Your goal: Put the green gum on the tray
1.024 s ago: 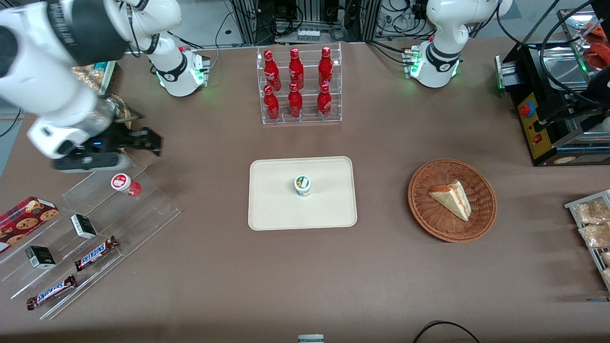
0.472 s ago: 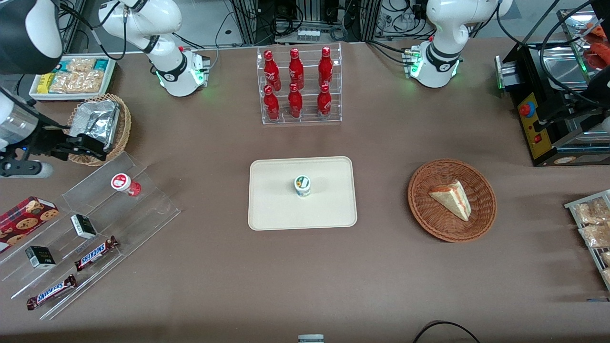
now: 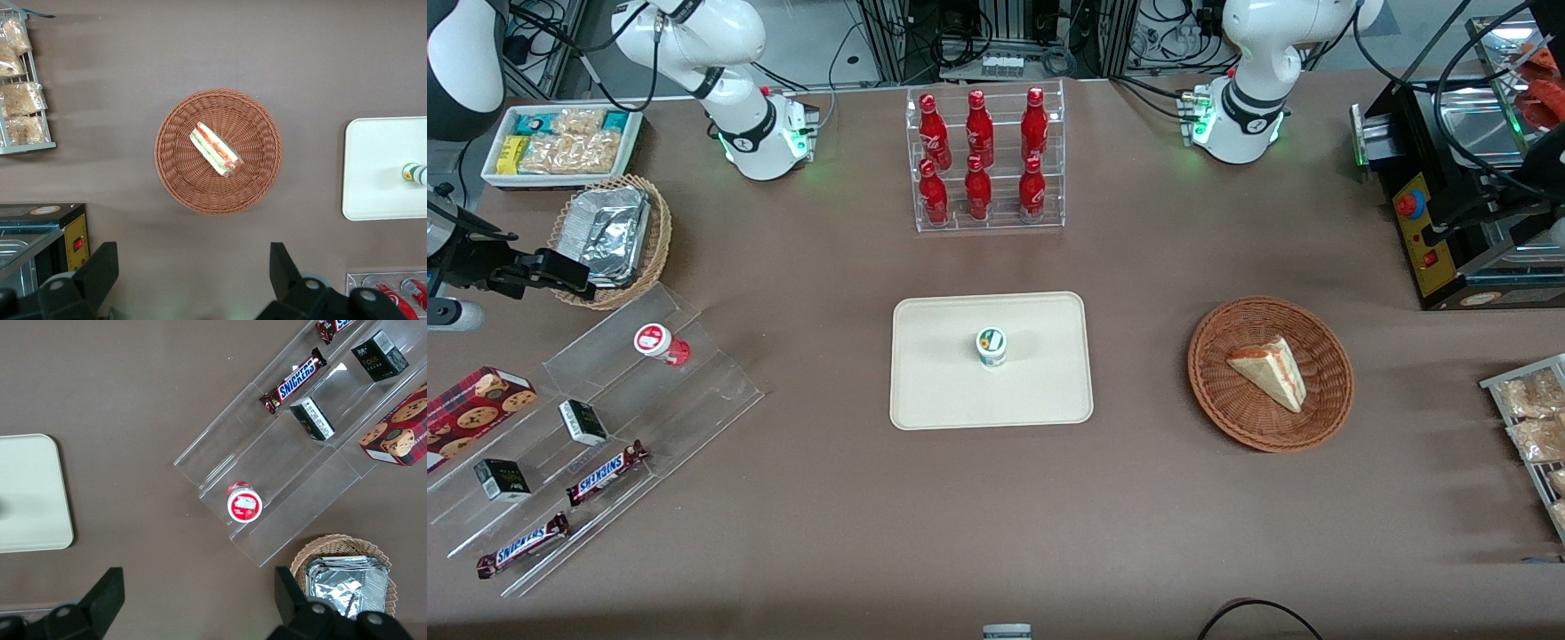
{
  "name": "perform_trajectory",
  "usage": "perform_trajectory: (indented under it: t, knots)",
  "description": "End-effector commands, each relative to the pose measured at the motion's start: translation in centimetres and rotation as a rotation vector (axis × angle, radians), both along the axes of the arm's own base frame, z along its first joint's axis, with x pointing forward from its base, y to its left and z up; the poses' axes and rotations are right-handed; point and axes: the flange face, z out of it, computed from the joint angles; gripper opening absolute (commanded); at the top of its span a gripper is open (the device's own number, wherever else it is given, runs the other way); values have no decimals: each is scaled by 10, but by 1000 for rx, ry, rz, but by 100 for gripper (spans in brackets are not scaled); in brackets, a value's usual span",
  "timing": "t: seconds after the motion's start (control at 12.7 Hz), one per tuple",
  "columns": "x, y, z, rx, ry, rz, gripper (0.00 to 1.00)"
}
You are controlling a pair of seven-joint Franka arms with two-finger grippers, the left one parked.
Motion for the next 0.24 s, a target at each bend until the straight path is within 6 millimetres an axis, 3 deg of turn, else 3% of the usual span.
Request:
perform_trajectory:
  t: [0.0, 0.16]
  knots:
    - [0, 1, 5, 18, 3, 14, 100]
    - [1, 11, 4, 18, 5, 29, 100]
